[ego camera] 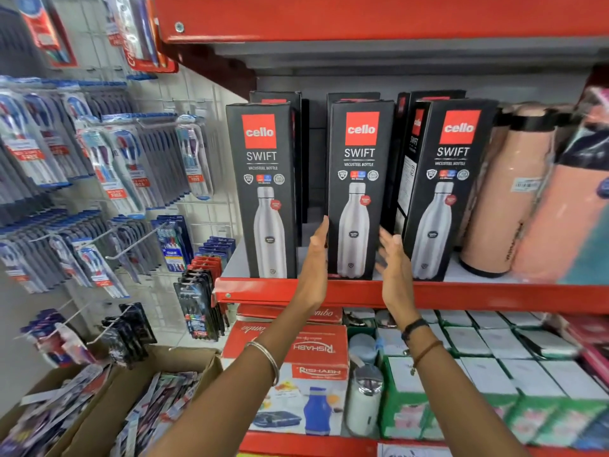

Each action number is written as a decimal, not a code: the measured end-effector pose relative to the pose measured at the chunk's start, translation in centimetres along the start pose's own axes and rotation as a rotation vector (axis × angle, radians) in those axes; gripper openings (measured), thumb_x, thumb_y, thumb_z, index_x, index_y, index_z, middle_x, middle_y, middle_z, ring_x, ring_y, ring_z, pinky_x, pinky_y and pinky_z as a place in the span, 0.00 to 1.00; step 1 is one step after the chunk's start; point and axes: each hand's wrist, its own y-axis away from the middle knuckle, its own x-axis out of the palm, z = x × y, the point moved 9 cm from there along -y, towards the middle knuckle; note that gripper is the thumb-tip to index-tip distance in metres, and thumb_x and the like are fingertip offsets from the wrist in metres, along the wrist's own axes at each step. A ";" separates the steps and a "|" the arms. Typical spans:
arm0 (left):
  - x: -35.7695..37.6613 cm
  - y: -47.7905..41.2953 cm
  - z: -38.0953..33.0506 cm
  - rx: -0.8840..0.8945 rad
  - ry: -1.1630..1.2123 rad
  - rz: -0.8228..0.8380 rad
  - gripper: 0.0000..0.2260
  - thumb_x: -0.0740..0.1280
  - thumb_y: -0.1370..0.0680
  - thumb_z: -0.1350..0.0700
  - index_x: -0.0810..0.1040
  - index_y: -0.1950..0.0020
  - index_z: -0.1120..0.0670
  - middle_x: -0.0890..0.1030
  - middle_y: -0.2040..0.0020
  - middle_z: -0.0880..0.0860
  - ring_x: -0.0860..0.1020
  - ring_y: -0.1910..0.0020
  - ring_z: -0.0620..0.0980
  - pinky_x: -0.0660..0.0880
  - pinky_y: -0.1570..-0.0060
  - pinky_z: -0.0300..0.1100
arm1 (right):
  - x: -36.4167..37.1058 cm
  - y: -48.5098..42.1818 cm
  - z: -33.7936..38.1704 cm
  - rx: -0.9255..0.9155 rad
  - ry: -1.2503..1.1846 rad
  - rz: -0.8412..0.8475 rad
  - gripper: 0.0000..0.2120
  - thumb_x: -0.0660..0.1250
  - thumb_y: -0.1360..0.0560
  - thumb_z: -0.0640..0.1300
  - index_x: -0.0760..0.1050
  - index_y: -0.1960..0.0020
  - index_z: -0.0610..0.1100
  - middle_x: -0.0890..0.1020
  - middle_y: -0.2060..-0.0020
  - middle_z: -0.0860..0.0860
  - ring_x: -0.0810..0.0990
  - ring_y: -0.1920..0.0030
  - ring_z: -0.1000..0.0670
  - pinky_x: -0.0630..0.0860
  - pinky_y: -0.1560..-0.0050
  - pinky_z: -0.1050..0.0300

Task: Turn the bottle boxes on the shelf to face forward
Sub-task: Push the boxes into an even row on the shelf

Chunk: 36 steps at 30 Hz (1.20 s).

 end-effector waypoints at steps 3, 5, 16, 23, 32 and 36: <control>-0.2 0.3 -0.4 0.007 0.003 -0.028 0.26 0.39 0.25 0.33 0.54 0.28 0.36 0.55 0.28 0.36 0.54 0.23 0.44 0.51 0.23 0.59 | -0.2 0.2 0.2 0.012 -0.023 0.014 0.40 0.47 0.32 0.71 0.66 0.28 0.50 0.70 0.32 0.52 0.68 0.33 0.52 0.66 0.32 0.50; -0.2 0.6 -0.6 0.009 0.017 -0.036 0.29 0.39 0.26 0.33 0.53 0.27 0.38 0.55 0.28 0.37 0.54 0.23 0.45 0.51 0.23 0.58 | -0.3 0.6 0.5 0.009 -0.027 0.020 0.39 0.47 0.31 0.70 0.66 0.28 0.48 0.70 0.36 0.55 0.69 0.36 0.53 0.68 0.37 0.53; -0.1 2.3 -0.7 0.056 -0.075 -0.105 0.36 0.43 0.32 0.22 0.51 0.28 0.36 0.55 0.24 0.40 0.53 0.22 0.44 0.52 0.22 0.55 | -0.9 1.6 1.1 -0.004 -0.028 0.044 0.26 0.46 0.20 0.57 0.66 0.29 0.47 0.71 0.29 0.45 0.71 0.35 0.52 0.69 0.36 0.54; 4.1 4.4 -5.9 0.523 -0.277 -0.129 0.31 0.46 0.20 0.40 0.53 0.22 0.56 0.51 0.20 0.54 0.48 0.20 0.49 0.50 0.22 0.52 | -6.0 2.7 4.7 -0.366 -0.068 -0.160 0.28 0.48 0.22 0.56 0.69 0.31 0.40 0.74 0.32 0.47 0.71 0.30 0.52 0.67 0.30 0.54; 12.2 0.1 -4.2 0.321 -0.190 0.057 0.34 0.44 0.23 0.35 0.47 0.21 0.51 0.46 0.19 0.48 0.45 0.21 0.40 0.45 0.22 0.42 | -13.2 -1.3 2.5 -0.143 -0.045 -0.268 0.26 0.45 0.19 0.58 0.63 0.26 0.48 0.65 0.26 0.52 0.62 0.26 0.56 0.56 0.23 0.49; 12.4 -1.7 -2.4 0.084 -0.068 0.000 0.41 0.42 0.29 0.25 0.46 0.22 0.46 0.47 0.24 0.38 0.46 0.26 0.33 0.44 0.24 0.36 | -13.2 -2.5 1.0 -0.015 -0.025 -0.151 0.45 0.47 0.33 0.76 0.63 0.26 0.48 0.66 0.26 0.51 0.65 0.28 0.52 0.59 0.26 0.49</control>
